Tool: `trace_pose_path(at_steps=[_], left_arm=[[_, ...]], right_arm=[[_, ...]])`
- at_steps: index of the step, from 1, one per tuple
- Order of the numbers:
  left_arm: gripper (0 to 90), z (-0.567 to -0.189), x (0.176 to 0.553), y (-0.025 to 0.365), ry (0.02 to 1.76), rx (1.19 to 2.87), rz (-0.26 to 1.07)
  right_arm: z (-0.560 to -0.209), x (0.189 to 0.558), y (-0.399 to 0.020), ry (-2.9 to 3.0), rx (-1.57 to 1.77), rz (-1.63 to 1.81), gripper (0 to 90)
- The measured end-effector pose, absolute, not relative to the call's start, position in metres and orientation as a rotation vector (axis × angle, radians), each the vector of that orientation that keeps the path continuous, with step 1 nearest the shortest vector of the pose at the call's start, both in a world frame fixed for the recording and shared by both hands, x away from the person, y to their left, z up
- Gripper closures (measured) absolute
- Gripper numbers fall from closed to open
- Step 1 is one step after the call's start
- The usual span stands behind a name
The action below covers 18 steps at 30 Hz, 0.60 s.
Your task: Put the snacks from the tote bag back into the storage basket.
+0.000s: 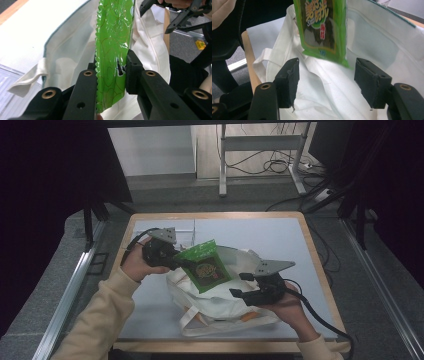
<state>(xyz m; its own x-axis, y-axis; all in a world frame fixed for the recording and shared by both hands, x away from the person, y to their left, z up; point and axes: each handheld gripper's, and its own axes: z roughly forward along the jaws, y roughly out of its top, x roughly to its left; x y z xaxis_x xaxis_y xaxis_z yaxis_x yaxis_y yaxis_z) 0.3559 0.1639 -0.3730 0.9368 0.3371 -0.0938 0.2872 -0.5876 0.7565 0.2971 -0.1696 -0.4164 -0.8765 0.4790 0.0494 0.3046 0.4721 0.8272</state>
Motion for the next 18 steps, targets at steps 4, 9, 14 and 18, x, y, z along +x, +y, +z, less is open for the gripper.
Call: trace_pose_path(at_steps=[4,9,14,18], left_arm=[[75.7,-0.368,0.357,0.169,0.462,2.204,0.088],[75.7,-0.36,0.356,0.175,0.49,2.18,0.121],[75.6,-0.35,0.355,0.183,0.498,2.173,0.142],[75.6,-0.344,0.356,0.188,0.513,2.167,0.158]], right_arm=[[-0.419,0.292,-0.172,2.52,0.679,1.315,34.4],[-0.418,0.284,-0.172,2.544,0.645,1.294,34.0],[-0.418,0.28,-0.172,2.549,0.656,1.281,33.9],[-0.418,0.281,-0.172,2.546,0.67,1.273,33.9]])
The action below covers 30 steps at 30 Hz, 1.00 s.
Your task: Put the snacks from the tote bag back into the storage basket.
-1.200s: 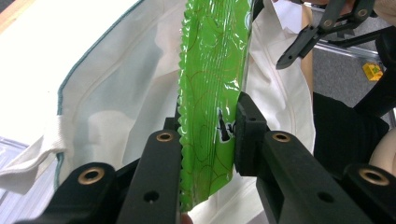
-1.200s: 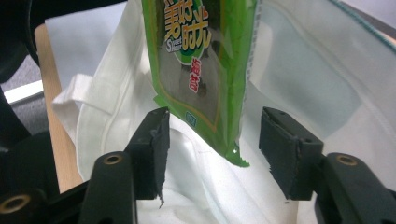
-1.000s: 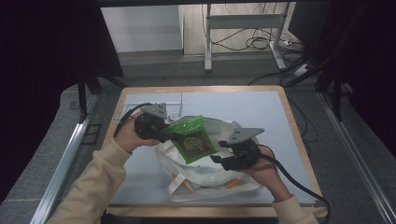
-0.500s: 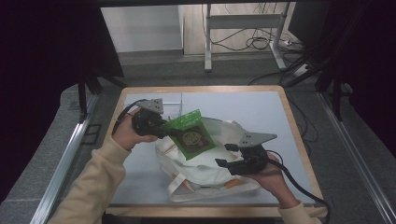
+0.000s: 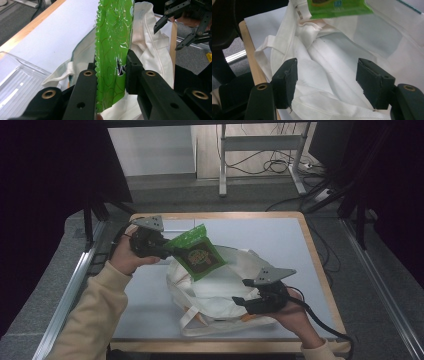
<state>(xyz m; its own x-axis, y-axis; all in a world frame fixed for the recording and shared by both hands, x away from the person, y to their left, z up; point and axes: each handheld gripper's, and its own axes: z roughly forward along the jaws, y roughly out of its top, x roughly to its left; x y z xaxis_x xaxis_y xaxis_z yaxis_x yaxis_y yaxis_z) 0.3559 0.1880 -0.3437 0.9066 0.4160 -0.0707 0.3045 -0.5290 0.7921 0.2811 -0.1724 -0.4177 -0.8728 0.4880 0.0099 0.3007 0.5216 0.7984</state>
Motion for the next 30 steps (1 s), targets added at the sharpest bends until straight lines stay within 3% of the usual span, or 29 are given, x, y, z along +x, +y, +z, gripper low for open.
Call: trace_pose_path(at_steps=[30], left_arm=[[75.6,-0.313,0.382,0.207,0.562,2.16,0.198]], right_arm=[[-0.411,0.282,-0.179,2.534,0.692,1.295,33.7]])
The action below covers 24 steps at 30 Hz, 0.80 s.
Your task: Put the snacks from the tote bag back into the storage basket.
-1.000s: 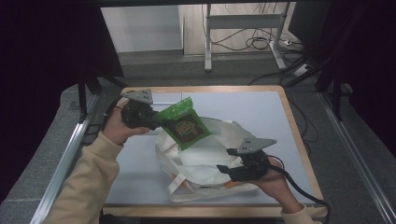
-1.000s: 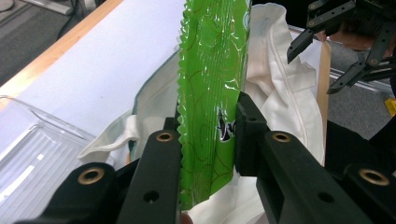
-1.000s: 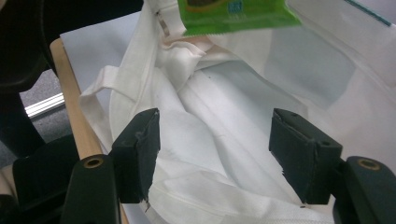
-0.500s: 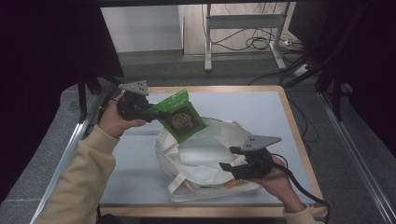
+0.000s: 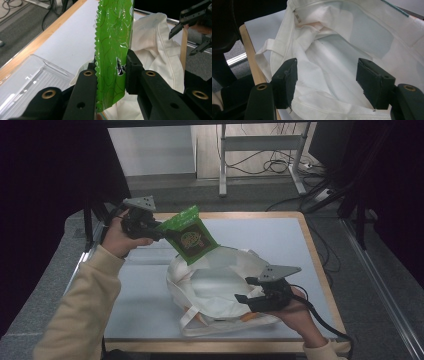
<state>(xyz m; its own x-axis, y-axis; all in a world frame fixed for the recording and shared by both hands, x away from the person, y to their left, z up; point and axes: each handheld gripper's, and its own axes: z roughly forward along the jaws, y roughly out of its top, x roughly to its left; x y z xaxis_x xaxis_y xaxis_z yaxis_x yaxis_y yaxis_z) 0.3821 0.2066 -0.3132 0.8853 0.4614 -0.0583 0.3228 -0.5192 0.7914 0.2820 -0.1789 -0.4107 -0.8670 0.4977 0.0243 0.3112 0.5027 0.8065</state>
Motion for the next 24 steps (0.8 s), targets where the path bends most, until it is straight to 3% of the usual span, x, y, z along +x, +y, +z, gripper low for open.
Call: trace_pose_path(at_steps=[24], left_arm=[[75.6,-0.291,0.396,0.236,0.648,2.106,0.255]], right_arm=[[-0.411,0.281,-0.178,2.53,0.681,1.288,33.5]])
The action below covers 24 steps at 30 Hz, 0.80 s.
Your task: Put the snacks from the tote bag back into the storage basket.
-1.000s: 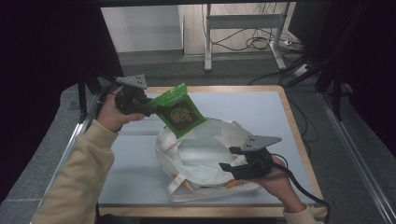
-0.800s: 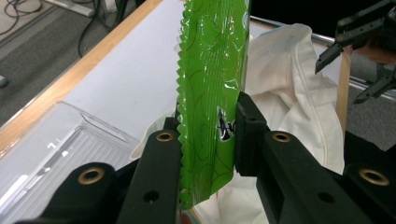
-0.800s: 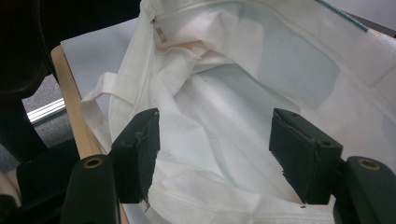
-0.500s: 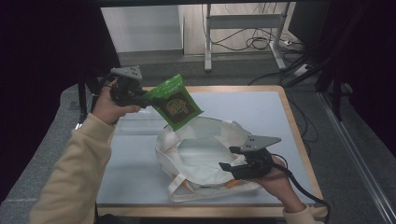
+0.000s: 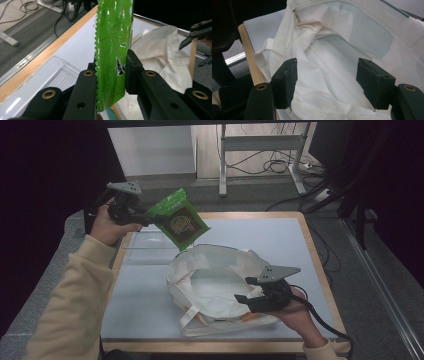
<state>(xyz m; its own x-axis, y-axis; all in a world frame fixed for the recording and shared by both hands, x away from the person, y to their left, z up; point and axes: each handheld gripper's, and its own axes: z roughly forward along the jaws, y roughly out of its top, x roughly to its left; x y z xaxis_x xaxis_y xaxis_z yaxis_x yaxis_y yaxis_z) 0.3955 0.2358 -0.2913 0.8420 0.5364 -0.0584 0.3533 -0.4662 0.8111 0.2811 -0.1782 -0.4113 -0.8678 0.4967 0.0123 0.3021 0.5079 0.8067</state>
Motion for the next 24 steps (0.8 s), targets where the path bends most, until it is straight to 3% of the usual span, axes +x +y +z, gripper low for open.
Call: trace_pose_path(at_steps=[24], left_arm=[[75.7,-0.292,0.413,0.273,0.778,2.076,0.318]], right_arm=[[-0.413,0.281,-0.176,2.532,0.676,1.292,33.4]])
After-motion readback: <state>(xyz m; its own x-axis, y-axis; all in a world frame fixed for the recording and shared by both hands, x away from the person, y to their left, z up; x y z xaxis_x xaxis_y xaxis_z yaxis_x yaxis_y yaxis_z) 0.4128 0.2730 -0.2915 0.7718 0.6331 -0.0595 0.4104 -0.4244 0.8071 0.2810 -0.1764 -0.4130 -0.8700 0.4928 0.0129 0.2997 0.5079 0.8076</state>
